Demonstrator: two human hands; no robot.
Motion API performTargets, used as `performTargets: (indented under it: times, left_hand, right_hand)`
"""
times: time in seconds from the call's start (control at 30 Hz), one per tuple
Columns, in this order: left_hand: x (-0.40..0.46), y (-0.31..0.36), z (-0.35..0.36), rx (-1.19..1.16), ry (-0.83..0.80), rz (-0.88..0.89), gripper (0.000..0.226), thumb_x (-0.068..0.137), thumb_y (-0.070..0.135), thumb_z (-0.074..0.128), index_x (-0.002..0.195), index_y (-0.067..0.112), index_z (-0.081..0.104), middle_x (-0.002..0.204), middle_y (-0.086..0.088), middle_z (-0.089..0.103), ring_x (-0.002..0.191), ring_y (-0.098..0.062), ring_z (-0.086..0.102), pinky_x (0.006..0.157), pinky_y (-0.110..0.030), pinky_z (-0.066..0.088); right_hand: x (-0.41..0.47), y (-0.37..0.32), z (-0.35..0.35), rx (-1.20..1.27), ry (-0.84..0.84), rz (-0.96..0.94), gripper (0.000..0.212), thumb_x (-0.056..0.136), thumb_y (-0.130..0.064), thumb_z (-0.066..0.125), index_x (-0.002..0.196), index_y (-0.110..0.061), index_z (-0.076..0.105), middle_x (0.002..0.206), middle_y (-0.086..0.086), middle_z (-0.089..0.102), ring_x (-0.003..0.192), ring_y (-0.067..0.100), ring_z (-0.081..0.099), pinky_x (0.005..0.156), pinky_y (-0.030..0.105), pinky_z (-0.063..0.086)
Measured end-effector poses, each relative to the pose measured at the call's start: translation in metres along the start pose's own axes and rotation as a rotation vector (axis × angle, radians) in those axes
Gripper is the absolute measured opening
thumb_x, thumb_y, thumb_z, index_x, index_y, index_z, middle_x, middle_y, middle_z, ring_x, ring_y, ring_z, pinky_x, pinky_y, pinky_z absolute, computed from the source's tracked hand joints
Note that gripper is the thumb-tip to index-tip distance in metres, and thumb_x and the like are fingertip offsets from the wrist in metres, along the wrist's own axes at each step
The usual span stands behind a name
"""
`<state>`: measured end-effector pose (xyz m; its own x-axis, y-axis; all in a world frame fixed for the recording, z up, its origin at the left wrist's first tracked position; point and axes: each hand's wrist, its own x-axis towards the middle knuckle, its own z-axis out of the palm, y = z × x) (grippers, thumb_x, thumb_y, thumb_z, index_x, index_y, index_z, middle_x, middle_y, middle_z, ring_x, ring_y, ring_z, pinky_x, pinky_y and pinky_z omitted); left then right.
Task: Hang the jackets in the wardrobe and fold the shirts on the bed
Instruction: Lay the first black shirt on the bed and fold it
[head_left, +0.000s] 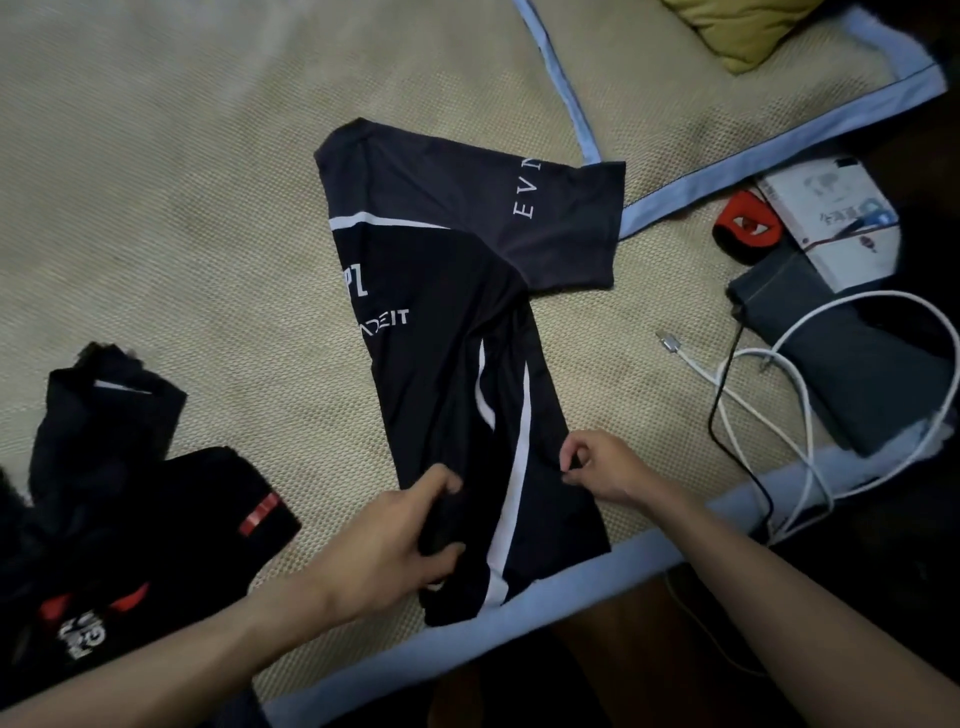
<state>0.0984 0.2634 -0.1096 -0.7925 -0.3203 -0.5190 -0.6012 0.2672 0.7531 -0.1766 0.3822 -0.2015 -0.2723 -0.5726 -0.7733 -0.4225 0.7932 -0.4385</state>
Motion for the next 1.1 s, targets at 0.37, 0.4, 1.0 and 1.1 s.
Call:
performTargets:
  times: [0.37,0.4,1.0,1.1]
  left_hand:
    - [0.014,0.045,0.108,-0.015,0.027,0.038,0.071,0.09,0.022,0.063,0.153,0.022,0.031,0.148,0.006,0.045,0.137,-0.008,0.042,0.105,-0.006,0.023]
    - [0.015,0.044,0.111,-0.049,0.01,0.036,0.074,0.089,0.024,0.066,0.154,0.022,0.029,0.147,0.006,0.044,0.136,-0.008,0.042,0.105,-0.006,0.024]
    - [-0.007,-0.076,0.098,0.421,0.258,-0.11,0.06,0.076,0.054,0.061,0.127,0.023,0.06,0.119,-0.003,0.052,0.103,-0.022,0.054,0.088,-0.04,0.049]
    - [-0.003,-0.072,0.089,0.535,0.193,0.009,0.027,0.075,0.046,0.062,0.084,0.021,0.063,0.095,0.0,0.06,0.087,-0.022,0.062,0.075,-0.034,0.049]
  right_hand:
    - [-0.063,-0.028,0.017,0.686,-0.169,0.274,0.053,0.086,-0.063,0.066,0.112,-0.017,0.073,0.107,0.006,0.078,0.097,0.024,0.075,0.079,0.038,0.063]
    - [-0.064,-0.024,0.02,0.646,-0.173,0.238,0.043,0.085,-0.052,0.073,0.112,-0.018,0.073,0.108,0.004,0.078,0.1,0.022,0.075,0.084,0.042,0.063]
    - [-0.06,0.005,0.048,0.41,-0.209,0.251,0.024,0.072,-0.004,0.066,0.095,-0.008,0.069,0.096,0.004,0.073,0.095,0.023,0.068,0.077,0.032,0.055]
    - [-0.061,0.004,0.044,0.436,-0.2,0.257,0.022,0.067,-0.001,0.058,0.085,-0.012,0.062,0.084,0.003,0.064,0.088,0.023,0.062,0.074,0.035,0.049]
